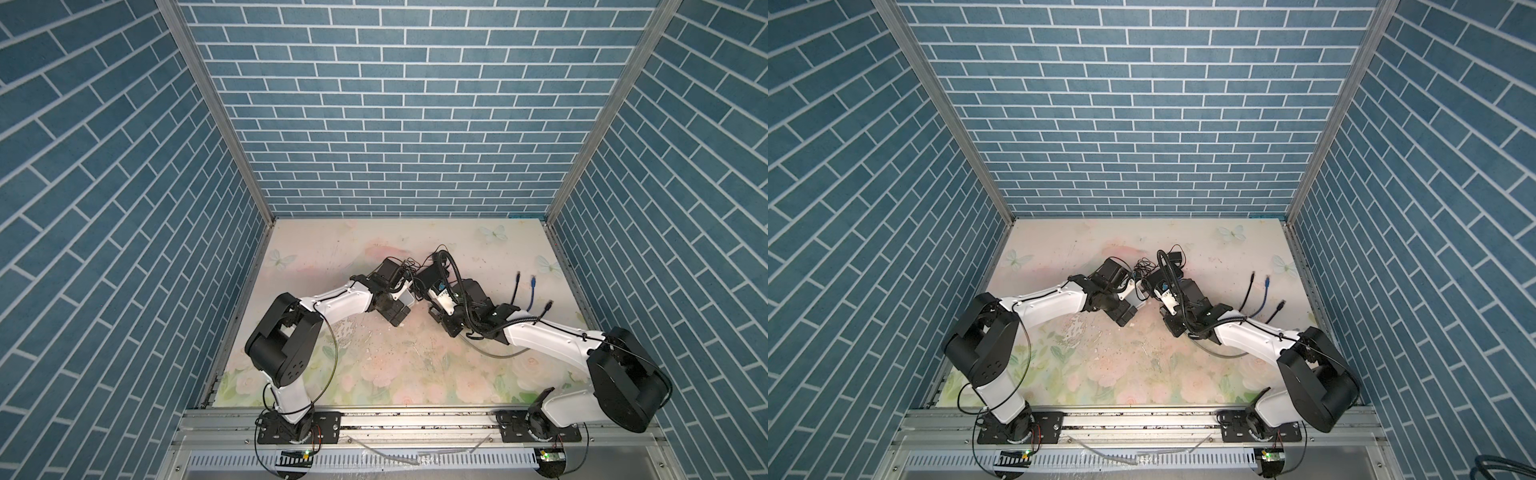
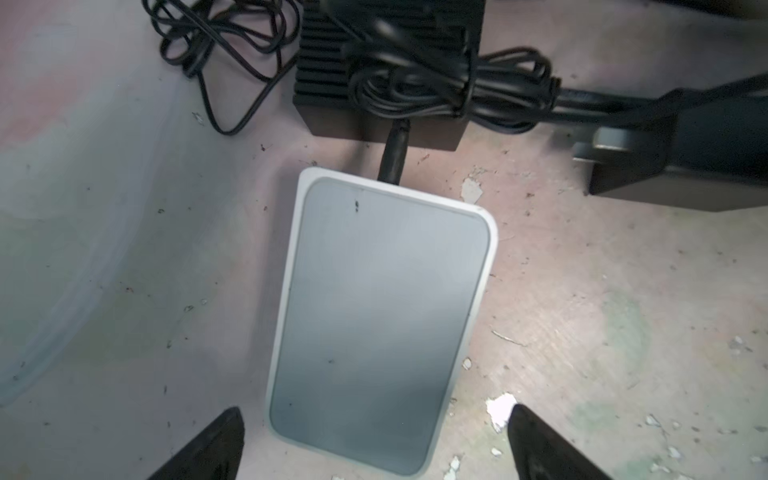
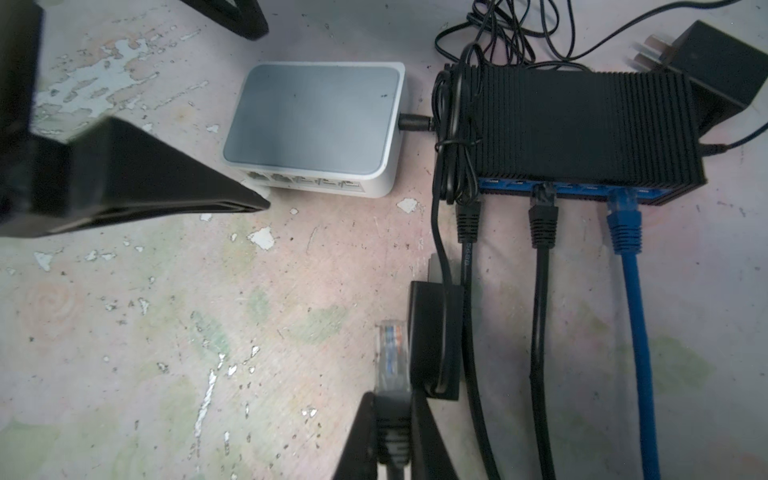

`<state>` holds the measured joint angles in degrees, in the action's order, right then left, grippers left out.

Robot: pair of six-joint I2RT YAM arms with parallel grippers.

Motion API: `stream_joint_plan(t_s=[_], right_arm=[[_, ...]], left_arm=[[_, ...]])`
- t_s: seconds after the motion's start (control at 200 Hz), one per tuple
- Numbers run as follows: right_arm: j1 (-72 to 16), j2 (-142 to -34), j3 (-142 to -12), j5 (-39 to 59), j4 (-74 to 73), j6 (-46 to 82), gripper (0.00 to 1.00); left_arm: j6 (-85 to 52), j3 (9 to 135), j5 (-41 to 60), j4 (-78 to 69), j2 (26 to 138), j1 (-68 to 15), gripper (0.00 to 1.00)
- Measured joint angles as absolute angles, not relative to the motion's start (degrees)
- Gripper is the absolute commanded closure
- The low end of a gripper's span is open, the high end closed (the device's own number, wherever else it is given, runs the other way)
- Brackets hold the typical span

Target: Insert the plug into the switch port

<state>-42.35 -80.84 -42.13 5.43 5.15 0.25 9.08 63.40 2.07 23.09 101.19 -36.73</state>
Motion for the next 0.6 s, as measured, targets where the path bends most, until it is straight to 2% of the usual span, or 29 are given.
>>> stream_joint_plan(t_s=[0.275, 0.365, 0.6], right_arm=[[-42.35, -80.58, -42.09, 7.07, 5.06, 0.25, 1.0], [-42.35, -80.58, -42.09, 7.49, 5.04, 0.27, 1.0], [-42.35, -80.66, -42.09, 8.47, 4.25, 1.28, 1.0]], left_arm=[[9.89, 65.17, 1.74, 23.83, 105.32, -36.73, 0.01], [9.87, 65.25, 1.78, 23.9, 105.65, -36.73, 0.06], [8.6, 64.75, 2.96, 23.55, 105.41, -36.73, 0.3]])
